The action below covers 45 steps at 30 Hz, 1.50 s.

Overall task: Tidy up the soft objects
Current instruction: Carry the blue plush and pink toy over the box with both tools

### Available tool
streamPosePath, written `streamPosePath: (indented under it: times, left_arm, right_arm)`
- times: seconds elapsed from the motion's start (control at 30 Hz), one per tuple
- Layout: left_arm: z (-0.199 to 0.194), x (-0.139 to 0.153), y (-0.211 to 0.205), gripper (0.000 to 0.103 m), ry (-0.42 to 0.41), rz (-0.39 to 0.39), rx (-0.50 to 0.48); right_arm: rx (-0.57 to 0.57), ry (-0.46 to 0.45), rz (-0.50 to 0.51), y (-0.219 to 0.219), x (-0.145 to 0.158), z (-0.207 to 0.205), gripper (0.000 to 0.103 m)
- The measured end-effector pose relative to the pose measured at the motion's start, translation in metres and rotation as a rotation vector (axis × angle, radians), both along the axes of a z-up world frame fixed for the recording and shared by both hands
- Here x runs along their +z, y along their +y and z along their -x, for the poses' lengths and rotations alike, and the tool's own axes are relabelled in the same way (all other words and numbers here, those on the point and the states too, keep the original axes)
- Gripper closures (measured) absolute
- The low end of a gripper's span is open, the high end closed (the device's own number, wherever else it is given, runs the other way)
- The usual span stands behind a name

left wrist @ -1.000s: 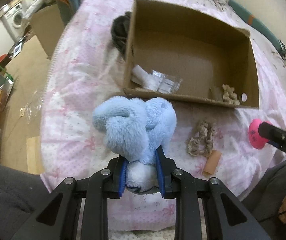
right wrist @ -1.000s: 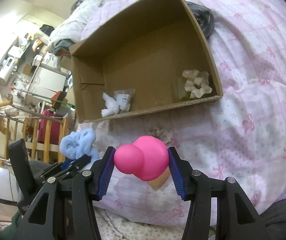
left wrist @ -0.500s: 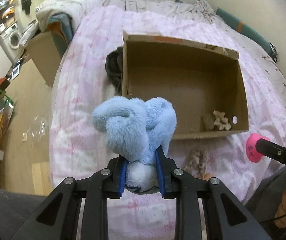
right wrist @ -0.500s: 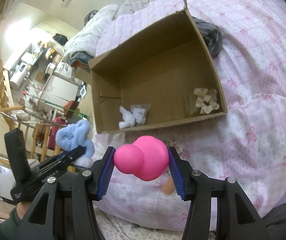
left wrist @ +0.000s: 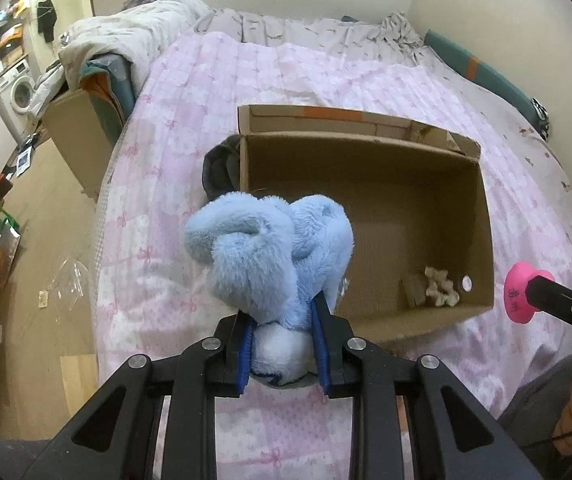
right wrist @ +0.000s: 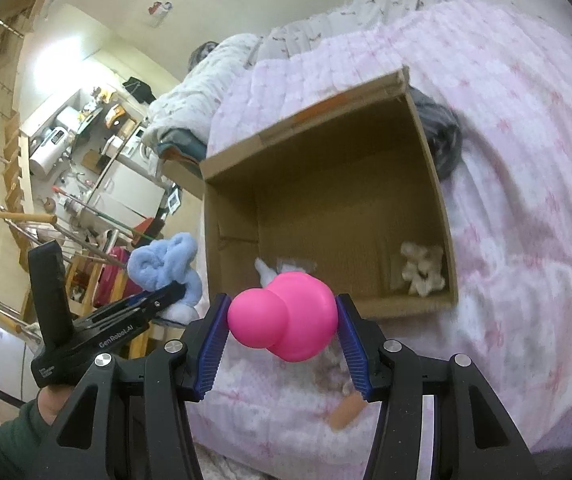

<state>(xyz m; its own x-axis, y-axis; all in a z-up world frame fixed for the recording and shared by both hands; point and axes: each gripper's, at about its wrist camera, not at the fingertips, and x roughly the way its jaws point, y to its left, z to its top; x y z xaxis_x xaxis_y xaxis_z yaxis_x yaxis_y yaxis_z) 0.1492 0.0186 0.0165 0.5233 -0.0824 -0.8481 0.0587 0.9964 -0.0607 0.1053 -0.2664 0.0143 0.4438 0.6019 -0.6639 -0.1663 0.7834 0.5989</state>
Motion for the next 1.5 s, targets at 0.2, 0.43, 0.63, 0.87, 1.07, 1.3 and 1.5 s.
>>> streamPosePath:
  times: [0.2,0.43,0.63,0.87,1.07,1.3,1.5]
  left_arm:
    - [-0.016,-0.002,0.003,0.08,-0.011,0.005,0.018]
    - [-0.029,-0.015,0.002,0.08,-0.017,0.029,0.023]
    - [-0.033,-0.035,-0.003,0.079,-0.011,0.035,0.01]
    - [-0.035,-0.05,-0.002,0.079,0.01,0.064,0.009]
    - [-0.039,-0.056,-0.012,0.078,0.028,0.073,-0.025]
    - [-0.037,-0.059,-0.022,0.078,0.03,0.083,-0.049]
    - [-0.035,-0.057,-0.024,0.077,0.027,0.097,-0.058]
  right_arm:
    - [0.005,-0.027,0.019,0.004,0.007,-0.02,0.047]
    - [-0.001,-0.051,0.034,0.008,0.005,-0.039,0.047]
    - [-0.017,-0.021,0.043,0.009,-0.019,-0.047,0.047]
    - [-0.039,0.031,0.052,0.007,-0.04,-0.052,0.047]
    - [-0.045,0.071,0.064,0.007,-0.052,-0.056,0.047]
    - [-0.024,0.12,0.113,0.016,-0.065,-0.059,0.047]
    - [-0.011,0.15,0.141,0.019,-0.075,-0.06,0.047]
